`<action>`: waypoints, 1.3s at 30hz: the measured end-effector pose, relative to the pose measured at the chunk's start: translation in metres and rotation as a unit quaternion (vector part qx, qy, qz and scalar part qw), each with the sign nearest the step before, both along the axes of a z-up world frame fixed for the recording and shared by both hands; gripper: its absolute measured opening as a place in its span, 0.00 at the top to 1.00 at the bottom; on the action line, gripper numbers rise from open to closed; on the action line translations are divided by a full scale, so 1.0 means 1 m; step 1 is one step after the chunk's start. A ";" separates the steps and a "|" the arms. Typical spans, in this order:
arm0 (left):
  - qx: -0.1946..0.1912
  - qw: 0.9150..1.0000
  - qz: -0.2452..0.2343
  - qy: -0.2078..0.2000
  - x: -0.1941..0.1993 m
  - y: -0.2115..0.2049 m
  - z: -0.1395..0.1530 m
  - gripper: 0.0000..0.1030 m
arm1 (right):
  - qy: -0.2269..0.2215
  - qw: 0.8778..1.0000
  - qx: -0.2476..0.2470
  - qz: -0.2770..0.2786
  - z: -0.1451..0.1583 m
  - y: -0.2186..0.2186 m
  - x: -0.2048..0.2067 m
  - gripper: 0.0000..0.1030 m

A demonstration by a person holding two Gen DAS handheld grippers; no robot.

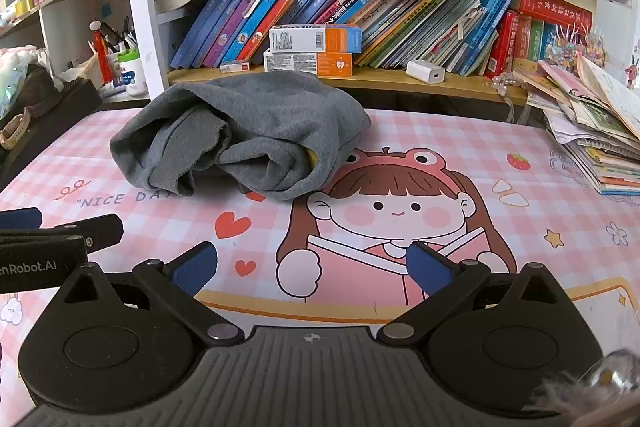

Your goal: Fold clothes

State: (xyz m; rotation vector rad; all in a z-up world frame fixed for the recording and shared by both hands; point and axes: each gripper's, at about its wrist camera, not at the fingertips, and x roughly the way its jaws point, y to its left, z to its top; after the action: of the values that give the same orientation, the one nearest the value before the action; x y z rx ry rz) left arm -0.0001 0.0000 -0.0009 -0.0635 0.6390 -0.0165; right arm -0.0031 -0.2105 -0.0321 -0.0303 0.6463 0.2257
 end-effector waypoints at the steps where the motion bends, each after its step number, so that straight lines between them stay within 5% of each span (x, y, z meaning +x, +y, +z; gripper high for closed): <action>1: 0.000 1.000 -0.001 0.000 -0.001 0.000 -0.004 0.00 | 0.001 1.000 0.000 0.000 0.000 0.000 0.000 0.01; 12: -0.008 1.000 -0.005 0.005 -0.002 0.007 -0.041 0.00 | 0.000 1.000 -0.002 0.002 0.000 -0.001 -0.001 0.00; 39: 0.002 1.000 0.003 -0.005 -0.010 0.005 -0.045 0.00 | 0.001 1.000 -0.007 0.003 -0.001 -0.001 -0.005 0.00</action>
State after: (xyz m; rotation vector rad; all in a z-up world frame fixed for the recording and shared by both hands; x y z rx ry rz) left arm -0.0105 0.0046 -0.0460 -0.0623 0.6293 -0.0094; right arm -0.0083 -0.2112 -0.0333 -0.0449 0.6491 0.2273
